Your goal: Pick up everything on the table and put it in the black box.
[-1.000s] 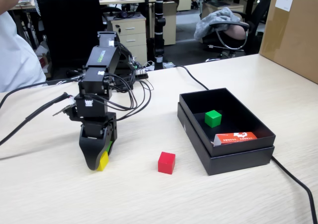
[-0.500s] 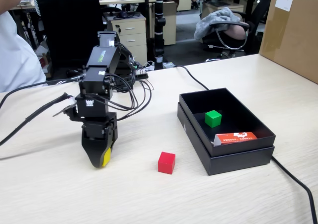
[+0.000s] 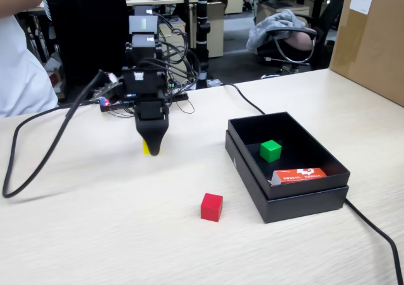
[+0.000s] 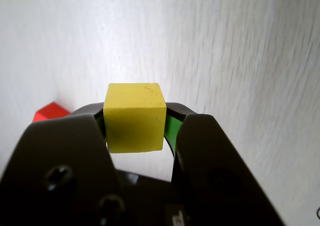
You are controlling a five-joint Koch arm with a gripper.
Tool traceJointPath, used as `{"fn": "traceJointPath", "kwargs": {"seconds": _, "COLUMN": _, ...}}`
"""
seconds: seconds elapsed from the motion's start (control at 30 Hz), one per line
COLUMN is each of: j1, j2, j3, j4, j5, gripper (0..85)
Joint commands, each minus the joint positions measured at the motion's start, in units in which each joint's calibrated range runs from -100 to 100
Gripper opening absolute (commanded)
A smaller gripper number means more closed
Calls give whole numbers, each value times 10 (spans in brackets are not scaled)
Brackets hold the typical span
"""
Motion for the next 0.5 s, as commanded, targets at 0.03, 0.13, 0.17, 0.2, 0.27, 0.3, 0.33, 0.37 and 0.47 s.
{"fn": "traceJointPath", "kwargs": {"seconds": 0.03, "j1": 22, "j2": -162, "j3": -28, "j4": 3, "j5": -20, "gripper": 9}}
{"fn": "traceJointPath", "kwargs": {"seconds": 0.13, "j1": 43, "j2": -242, "j3": -81, "j4": 5, "j5": -22, "gripper": 9}}
{"fn": "traceJointPath", "kwargs": {"seconds": 0.17, "j1": 49, "j2": -262, "j3": -93, "j4": 5, "j5": -22, "gripper": 9}}
{"fn": "traceJointPath", "kwargs": {"seconds": 0.2, "j1": 54, "j2": -282, "j3": -111, "j4": 6, "j5": -22, "gripper": 9}}
{"fn": "traceJointPath", "kwargs": {"seconds": 0.27, "j1": 67, "j2": -327, "j3": -148, "j4": 17, "j5": -22, "gripper": 9}}
{"fn": "traceJointPath", "kwargs": {"seconds": 0.3, "j1": 77, "j2": -358, "j3": -180, "j4": 27, "j5": -22, "gripper": 9}}
{"fn": "traceJointPath", "kwargs": {"seconds": 0.33, "j1": 81, "j2": -368, "j3": -191, "j4": 30, "j5": -22, "gripper": 9}}
{"fn": "traceJointPath", "kwargs": {"seconds": 0.37, "j1": 85, "j2": -381, "j3": -203, "j4": 35, "j5": -21, "gripper": 11}}
{"fn": "traceJointPath", "kwargs": {"seconds": 0.47, "j1": 101, "j2": -397, "j3": -217, "j4": 39, "j5": -16, "gripper": 11}}
